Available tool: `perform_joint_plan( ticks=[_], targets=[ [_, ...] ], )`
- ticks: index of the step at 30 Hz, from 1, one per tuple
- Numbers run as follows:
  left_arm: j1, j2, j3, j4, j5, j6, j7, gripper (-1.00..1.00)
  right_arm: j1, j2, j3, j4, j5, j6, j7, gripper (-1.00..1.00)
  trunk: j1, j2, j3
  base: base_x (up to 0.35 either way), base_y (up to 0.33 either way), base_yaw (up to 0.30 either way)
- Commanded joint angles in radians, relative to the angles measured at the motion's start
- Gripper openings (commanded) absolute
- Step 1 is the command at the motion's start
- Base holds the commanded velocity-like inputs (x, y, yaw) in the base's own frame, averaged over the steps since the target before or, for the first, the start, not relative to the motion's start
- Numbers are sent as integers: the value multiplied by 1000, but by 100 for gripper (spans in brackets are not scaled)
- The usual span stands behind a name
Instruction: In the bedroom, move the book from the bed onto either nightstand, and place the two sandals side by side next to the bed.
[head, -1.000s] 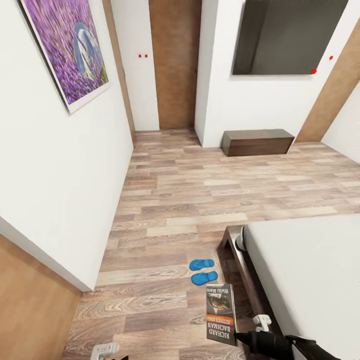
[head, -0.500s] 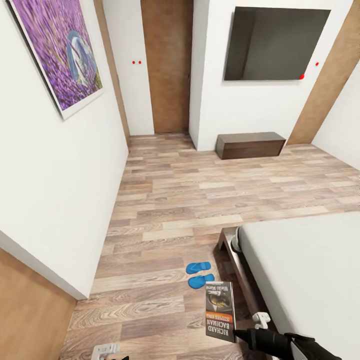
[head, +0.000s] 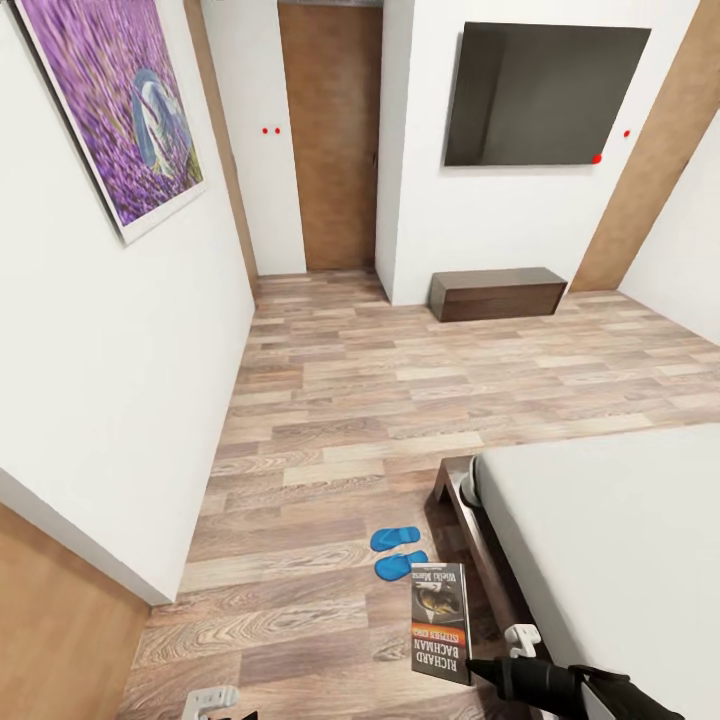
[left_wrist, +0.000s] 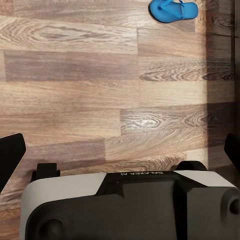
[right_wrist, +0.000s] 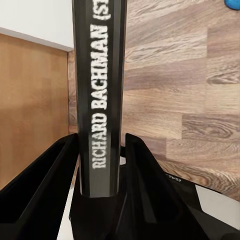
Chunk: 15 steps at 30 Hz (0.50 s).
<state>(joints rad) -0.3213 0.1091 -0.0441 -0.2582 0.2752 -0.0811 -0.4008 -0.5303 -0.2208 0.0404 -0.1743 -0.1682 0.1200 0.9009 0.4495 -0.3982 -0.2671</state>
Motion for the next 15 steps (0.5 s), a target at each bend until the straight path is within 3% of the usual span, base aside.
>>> perform_joint_plan(
  ticks=[1,15],
  targets=[
    [-1,1,-4,1,7,-3,-3,100,0,0,4,-1,-11,10,2,-100,1,-2,-1,0,0,0],
    [-1,1,-5,2,7,-3,-3,100,0,0,4,-2,-11,9,1,-100,1,-2,20,0,0,36]
  ],
)
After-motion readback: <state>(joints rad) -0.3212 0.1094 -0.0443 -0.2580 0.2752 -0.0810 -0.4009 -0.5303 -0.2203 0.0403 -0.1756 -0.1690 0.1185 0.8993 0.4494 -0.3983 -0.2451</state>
